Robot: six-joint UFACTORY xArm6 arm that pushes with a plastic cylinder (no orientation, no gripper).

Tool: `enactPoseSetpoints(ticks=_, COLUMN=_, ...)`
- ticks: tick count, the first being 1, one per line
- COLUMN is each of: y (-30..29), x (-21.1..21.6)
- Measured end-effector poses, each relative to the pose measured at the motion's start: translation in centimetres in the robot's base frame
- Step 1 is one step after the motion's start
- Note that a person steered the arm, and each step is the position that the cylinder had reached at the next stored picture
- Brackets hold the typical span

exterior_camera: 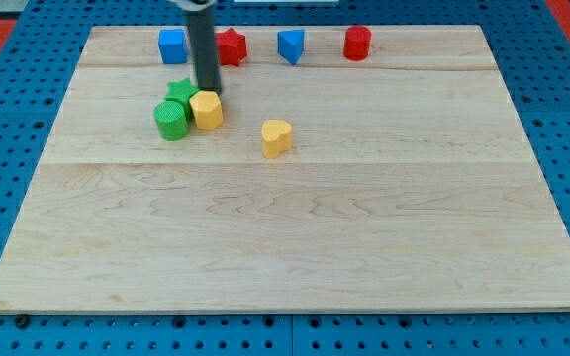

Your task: Place the green star left side of yellow hexagon

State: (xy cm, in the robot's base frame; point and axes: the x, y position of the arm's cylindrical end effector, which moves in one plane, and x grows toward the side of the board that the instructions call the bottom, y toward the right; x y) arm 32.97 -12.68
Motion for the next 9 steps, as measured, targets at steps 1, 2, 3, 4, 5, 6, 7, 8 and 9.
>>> enactPoseSetpoints(ticks=1, y=-4.7, x=0.1)
enactPoseSetpoints(ticks=2, y=-6.7, x=-0.1)
enactPoseSetpoints(ticks=3, y=-9.8, x=0.4)
enactPoseSetpoints(ticks=4, y=-12.4, x=1.6)
enactPoseSetpoints(ticks=5, y=-10.2, x=2.3)
enactPoseSetpoints(ticks=6, y=-6.0, x=2.2)
enactPoseSetpoints(ticks=7, y=-4.7, x=2.2)
enactPoseSetpoints(ticks=8, y=-4.4, x=0.2)
enactPoseSetpoints(ticks=9, y=-3.0, x=-0.1)
